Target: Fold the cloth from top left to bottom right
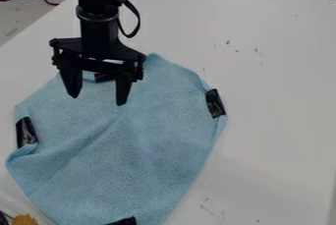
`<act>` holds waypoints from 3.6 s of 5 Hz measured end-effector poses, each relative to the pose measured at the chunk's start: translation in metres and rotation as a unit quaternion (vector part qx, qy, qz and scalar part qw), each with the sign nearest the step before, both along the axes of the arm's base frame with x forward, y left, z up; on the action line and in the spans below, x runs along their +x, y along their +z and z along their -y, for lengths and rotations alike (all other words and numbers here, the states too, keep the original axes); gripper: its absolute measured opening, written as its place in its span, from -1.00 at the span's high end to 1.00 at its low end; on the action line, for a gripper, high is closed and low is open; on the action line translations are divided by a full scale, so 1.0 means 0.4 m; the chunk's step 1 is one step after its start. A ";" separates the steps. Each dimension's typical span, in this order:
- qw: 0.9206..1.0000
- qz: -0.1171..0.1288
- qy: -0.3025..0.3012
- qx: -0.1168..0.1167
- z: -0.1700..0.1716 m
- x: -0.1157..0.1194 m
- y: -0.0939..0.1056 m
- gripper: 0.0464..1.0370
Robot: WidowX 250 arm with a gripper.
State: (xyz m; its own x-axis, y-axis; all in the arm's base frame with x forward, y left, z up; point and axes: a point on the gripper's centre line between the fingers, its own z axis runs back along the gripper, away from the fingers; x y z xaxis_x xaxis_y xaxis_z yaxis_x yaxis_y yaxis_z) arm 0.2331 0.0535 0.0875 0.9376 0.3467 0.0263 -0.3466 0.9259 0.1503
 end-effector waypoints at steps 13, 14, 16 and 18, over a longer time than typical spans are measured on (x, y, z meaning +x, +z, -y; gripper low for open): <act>0.992 -0.053 0.084 -0.082 -0.262 -0.121 -0.203 0.87; 0.991 -0.056 0.091 -0.077 -0.262 -0.124 -0.192 0.97; 0.994 -0.029 0.091 -0.052 -0.265 -0.117 -0.107 0.99; 0.993 -0.007 0.111 -0.049 -0.375 -0.177 -0.108 0.99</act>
